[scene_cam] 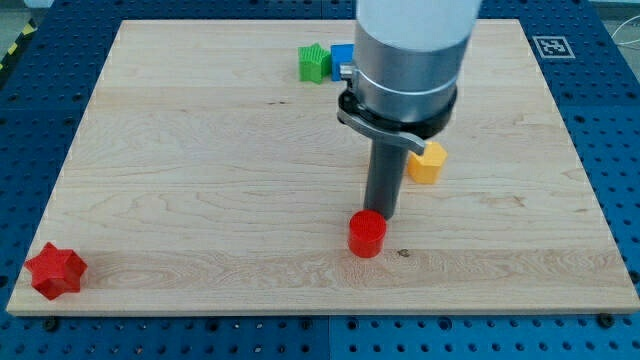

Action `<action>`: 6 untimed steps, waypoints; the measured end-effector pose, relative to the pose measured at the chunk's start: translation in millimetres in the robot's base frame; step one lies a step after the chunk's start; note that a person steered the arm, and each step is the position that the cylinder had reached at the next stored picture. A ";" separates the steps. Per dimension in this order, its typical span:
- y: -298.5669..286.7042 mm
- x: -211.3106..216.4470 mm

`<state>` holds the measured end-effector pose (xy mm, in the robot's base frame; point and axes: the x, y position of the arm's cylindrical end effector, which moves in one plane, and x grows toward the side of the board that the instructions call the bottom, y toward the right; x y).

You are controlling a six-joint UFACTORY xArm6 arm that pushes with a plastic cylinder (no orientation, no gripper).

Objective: Slide the red circle closer to red star

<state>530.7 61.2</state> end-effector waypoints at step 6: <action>-26.0 49.2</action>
<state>579.9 35.3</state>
